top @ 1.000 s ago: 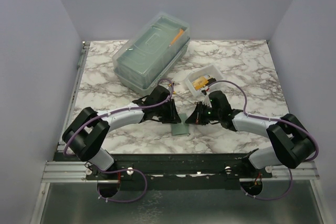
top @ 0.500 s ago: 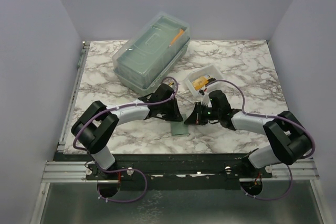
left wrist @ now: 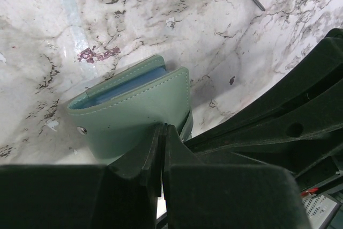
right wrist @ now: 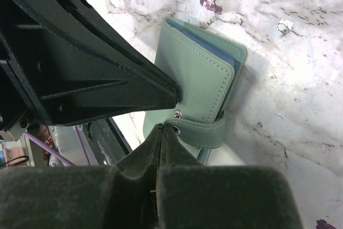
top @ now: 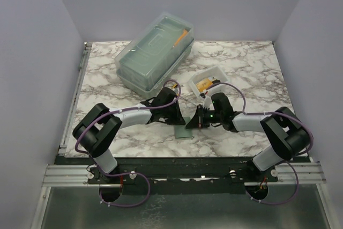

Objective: Put the credit cards into the card holder
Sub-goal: Close the card holder at the center of the board.

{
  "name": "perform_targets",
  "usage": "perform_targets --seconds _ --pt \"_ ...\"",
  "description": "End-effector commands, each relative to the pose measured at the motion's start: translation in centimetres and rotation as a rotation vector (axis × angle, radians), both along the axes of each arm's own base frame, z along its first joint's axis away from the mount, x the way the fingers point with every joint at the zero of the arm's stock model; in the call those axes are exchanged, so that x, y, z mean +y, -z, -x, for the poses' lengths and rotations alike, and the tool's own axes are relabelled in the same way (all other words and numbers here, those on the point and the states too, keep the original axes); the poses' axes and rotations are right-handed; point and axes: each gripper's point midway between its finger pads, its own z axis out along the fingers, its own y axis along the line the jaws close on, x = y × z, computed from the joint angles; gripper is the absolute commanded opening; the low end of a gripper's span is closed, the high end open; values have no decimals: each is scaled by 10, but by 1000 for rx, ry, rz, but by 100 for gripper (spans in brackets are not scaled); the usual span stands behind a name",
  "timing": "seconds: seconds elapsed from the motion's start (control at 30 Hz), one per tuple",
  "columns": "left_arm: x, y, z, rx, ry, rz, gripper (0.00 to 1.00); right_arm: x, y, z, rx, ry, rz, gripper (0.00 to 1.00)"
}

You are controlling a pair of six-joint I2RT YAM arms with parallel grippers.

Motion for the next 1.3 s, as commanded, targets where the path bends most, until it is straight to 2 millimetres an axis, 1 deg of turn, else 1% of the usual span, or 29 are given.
perform_targets --seconds 0.0,0.2,0.27,0.37,0.47,0.57,0.77,0.8,0.87,0.9,0.93,0.97,1.0,1.03,1.1,1.2,1.27 --pt "18 27 11 36 -17 -89 5 5 -3 -4 -10 -12 -38 0" --pt "20 28 13 37 -17 -93 4 4 -4 -9 -33 -5 -10 0" --pt "19 28 13 38 -14 -93 4 0 -5 -14 -41 16 35 0" --pt "19 28 13 37 -14 -91 3 -6 -14 -18 -65 36 69 0" --pt "18 27 12 37 -13 -87 3 -2 -21 -21 -68 25 69 0" --pt "17 26 12 33 -10 -84 3 3 -24 -19 -50 10 29 0" --pt "18 25 12 29 -12 -85 3 5 -25 -12 -22 -15 7 0" --pt "18 24 12 28 -11 -84 3 4 -23 -11 -13 -17 17 0" --pt "17 24 11 26 -9 -83 3 -4 -20 -15 -18 30 76 1" --pt "17 23 11 24 -9 -82 3 -11 -19 -17 -24 57 125 2" --pt "17 22 11 24 -6 -82 3 -16 -21 -18 -35 77 175 8" --pt "17 21 11 22 -6 -80 3 -22 -23 -18 -46 99 224 18" --pt "17 21 12 23 -6 -80 3 -23 -29 -20 -65 116 259 25" --pt "17 21 12 24 -5 -80 3 -24 -33 -19 -72 125 286 32" --pt "17 22 12 24 -4 -80 3 -27 -31 -17 -68 151 363 42" --pt "16 21 11 23 -3 -79 2 -31 -20 -17 -39 170 452 49" --pt "16 21 11 22 -1 -79 2 -30 -20 -18 -47 182 479 51"
